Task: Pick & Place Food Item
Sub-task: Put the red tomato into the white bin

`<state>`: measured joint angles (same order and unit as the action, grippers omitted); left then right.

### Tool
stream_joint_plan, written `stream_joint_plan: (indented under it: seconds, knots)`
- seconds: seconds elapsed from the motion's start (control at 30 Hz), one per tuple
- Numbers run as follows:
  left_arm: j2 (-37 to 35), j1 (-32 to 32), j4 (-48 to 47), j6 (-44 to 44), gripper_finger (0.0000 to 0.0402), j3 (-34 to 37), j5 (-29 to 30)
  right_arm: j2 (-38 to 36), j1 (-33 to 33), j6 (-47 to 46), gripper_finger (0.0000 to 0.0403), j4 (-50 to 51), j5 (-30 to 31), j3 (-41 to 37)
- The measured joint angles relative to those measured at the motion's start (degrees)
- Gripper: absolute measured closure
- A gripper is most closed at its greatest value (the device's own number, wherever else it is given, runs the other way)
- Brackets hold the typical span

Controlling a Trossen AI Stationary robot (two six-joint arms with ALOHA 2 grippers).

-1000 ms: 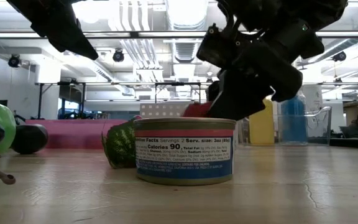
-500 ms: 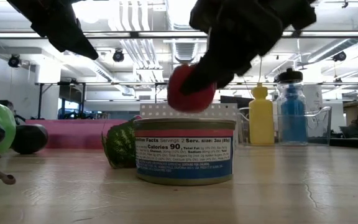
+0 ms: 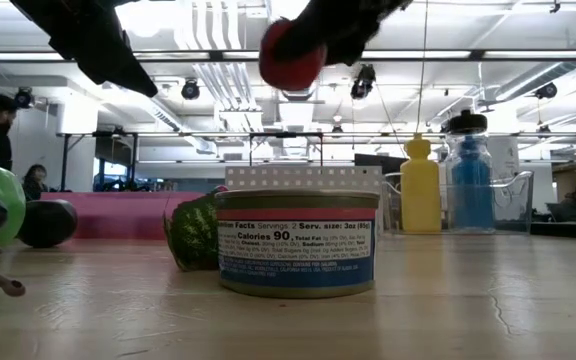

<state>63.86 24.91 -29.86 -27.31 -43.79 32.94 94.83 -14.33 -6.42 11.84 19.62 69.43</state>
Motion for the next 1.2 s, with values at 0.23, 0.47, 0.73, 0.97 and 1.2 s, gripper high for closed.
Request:
stream_joint_plan:
  seconds: [0.23,0.47,0.73,0.97,1.2]
  knots:
    - [0.0,0.0,0.02,0.0,0.0363,0.0,0.01,-0.98,4.89,-0.88,0.0145,1.96,-0.03,3.03]
    - [0.0,0.0,0.04,0.0,0.0363,0.0,0.01,-1.12,12.54,-1.16,0.0145,2.76,0.02,5.25]
    - [0.0,0.0,0.04,-0.13,0.0363,0.0,0.0,-1.12,23.43,-5.25,0.0145,2.38,-0.05,5.61]
    - [0.0,0.0,0.05,-0.15,0.0363,0.0,0.0,-1.08,30.93,-12.06,0.0145,0.51,3.0,5.18]
    - [0.0,0.0,0.1,-0.13,0.0363,0.0,0.01,1.88,34.08,-14.65,0.0145,-1.73,4.87,5.15]
